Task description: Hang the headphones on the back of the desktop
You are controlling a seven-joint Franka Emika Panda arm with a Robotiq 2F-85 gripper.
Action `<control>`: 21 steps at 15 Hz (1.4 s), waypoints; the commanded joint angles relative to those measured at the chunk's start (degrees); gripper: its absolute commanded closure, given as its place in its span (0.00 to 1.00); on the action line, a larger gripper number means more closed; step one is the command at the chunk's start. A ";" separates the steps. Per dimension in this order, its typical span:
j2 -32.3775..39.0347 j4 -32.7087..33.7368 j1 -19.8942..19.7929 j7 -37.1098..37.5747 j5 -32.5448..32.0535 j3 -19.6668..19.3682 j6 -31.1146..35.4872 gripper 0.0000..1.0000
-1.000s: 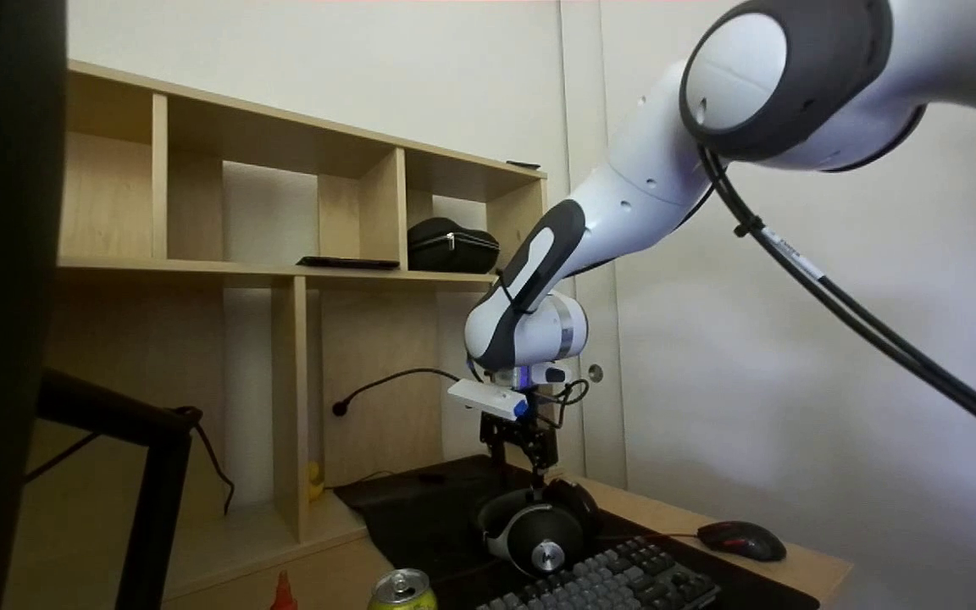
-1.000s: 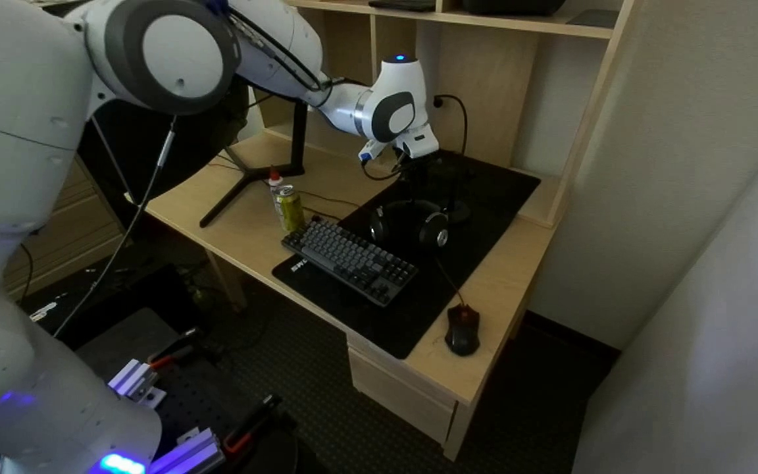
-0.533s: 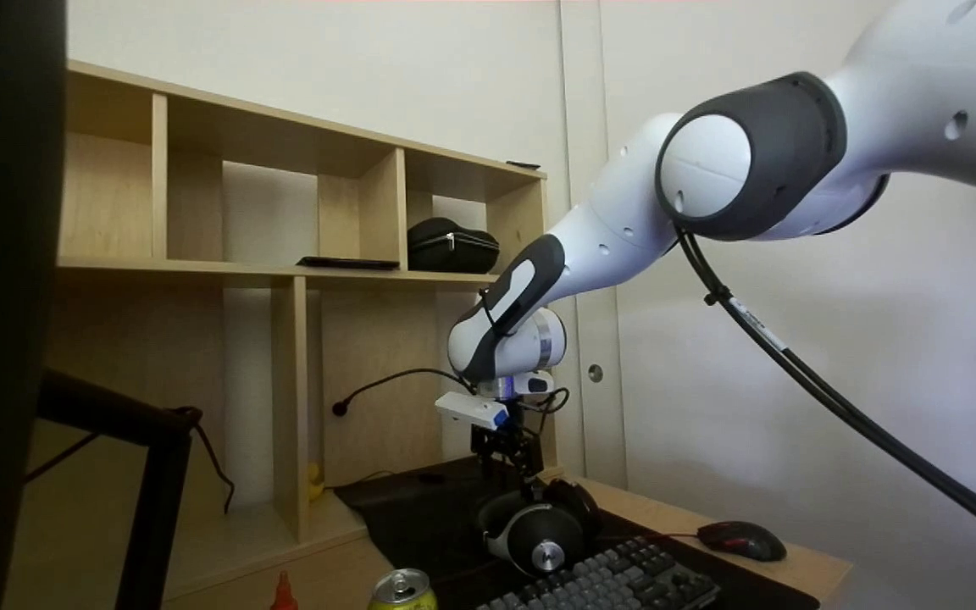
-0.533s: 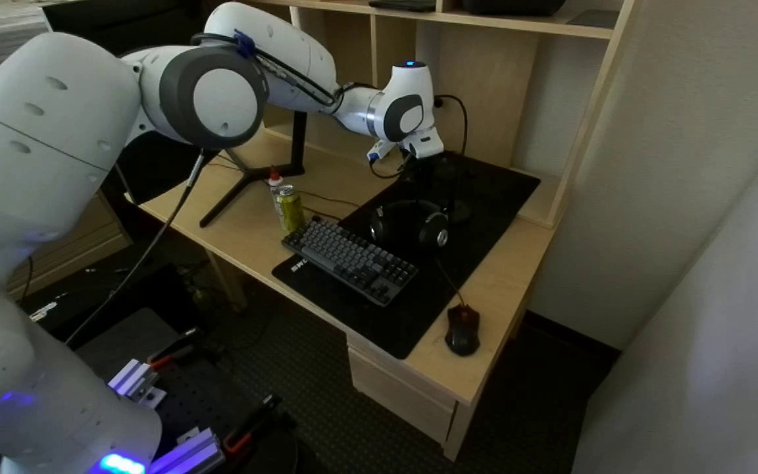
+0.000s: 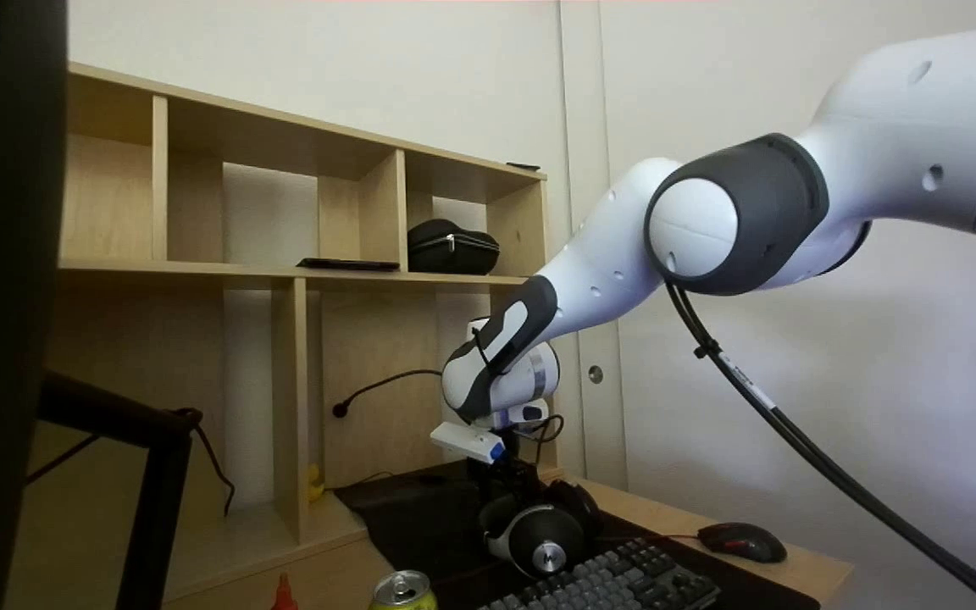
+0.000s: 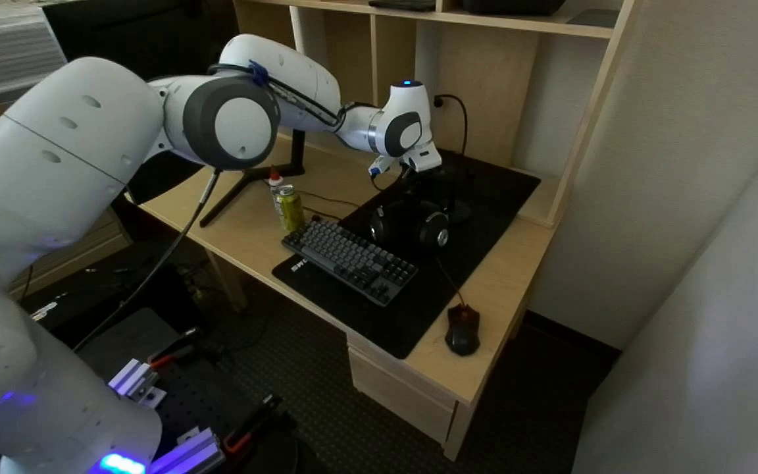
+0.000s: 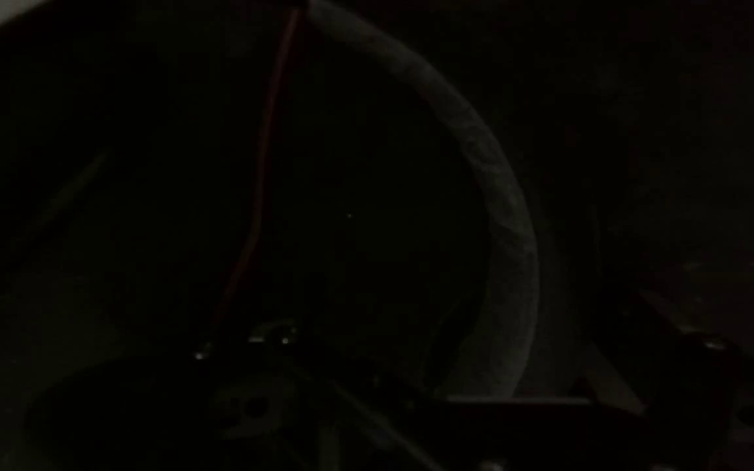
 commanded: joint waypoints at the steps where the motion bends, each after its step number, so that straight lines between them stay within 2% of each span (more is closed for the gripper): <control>1: 4.95 7.10 -0.47 -0.57 0.24 -0.03 -3.57 0.00; 2: 5.72 8.00 -0.58 -1.10 0.12 0.06 -3.72 0.00; 3: 6.61 9.05 -0.55 -0.87 0.07 -0.05 -4.36 0.25; 4: 7.37 10.04 -0.51 -0.37 0.03 -0.23 -4.93 0.27; 12: 8.79 14.75 -0.79 -0.41 -0.04 -0.03 -6.71 0.84; 14: 9.18 15.45 -0.95 -0.43 -0.02 0.02 -7.08 0.95; 16: 9.48 16.01 -1.08 -0.49 0.02 0.10 -7.42 0.99; 17: 9.29 15.94 -1.20 -0.67 0.15 0.27 -7.84 0.95; 21: 5.24 12.40 -1.75 -4.91 1.03 1.95 -7.22 0.96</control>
